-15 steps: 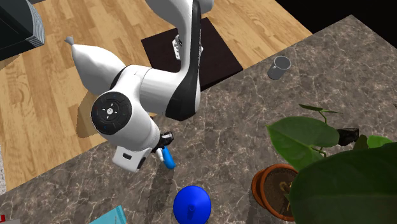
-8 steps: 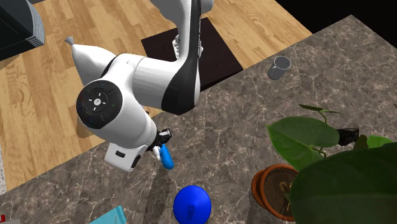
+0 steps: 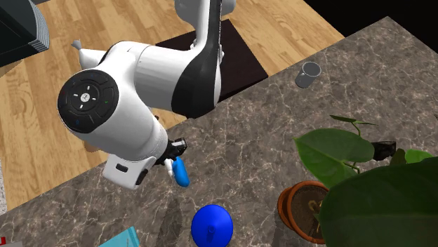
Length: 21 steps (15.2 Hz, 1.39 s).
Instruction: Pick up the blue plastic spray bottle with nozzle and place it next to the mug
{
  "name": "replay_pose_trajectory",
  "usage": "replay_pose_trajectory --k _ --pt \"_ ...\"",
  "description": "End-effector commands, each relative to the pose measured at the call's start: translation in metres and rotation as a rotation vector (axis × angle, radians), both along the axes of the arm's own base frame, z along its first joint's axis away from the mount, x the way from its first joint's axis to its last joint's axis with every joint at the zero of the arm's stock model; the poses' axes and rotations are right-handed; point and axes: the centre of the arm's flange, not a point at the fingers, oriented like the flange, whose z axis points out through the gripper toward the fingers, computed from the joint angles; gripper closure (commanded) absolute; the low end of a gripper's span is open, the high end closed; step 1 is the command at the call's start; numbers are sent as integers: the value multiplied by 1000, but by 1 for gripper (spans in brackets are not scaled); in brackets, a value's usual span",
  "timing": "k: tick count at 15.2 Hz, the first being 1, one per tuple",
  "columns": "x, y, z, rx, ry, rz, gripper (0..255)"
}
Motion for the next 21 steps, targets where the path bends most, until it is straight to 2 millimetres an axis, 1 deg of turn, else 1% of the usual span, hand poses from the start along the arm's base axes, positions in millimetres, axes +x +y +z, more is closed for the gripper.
replay_pose_trajectory --k 1,16,21 --pt "-2 1 11 0 0 0 255" --pt "-2 1 89 0 0 0 255" --pt "-16 64 103 0 0 0 255"
